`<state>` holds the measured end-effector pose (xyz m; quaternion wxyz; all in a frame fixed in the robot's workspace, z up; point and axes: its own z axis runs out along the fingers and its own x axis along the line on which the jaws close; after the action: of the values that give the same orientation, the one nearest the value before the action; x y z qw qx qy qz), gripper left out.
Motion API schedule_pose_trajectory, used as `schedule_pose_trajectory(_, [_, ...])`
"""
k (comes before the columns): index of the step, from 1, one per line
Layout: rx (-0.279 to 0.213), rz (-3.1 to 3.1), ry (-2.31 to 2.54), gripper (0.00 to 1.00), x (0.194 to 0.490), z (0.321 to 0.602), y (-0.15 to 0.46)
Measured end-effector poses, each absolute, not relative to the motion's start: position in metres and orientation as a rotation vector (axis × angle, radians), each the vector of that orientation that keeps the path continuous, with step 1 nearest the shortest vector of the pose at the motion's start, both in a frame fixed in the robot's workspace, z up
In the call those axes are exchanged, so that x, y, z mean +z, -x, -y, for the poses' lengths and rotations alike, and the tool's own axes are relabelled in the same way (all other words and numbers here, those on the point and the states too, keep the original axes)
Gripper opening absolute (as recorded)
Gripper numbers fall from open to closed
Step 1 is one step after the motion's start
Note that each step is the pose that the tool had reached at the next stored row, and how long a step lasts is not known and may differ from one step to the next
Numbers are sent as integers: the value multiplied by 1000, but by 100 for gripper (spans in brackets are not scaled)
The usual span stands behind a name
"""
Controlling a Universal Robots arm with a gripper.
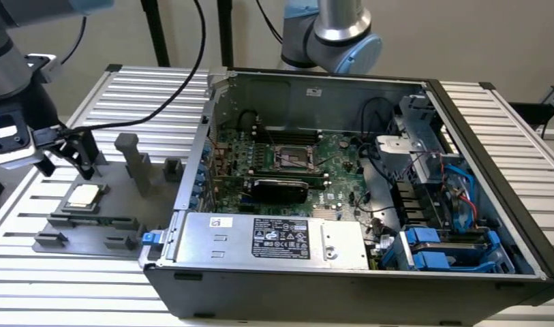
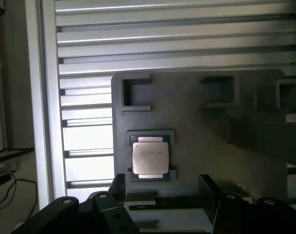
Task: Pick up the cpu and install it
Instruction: 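Pick up the cpu and move it towards the insertion slot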
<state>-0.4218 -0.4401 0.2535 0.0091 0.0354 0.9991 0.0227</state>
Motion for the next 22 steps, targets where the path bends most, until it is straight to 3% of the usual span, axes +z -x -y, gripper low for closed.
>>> schedule_pose_trajectory(22, [71, -3120, -126, 71, 214, 441, 423])
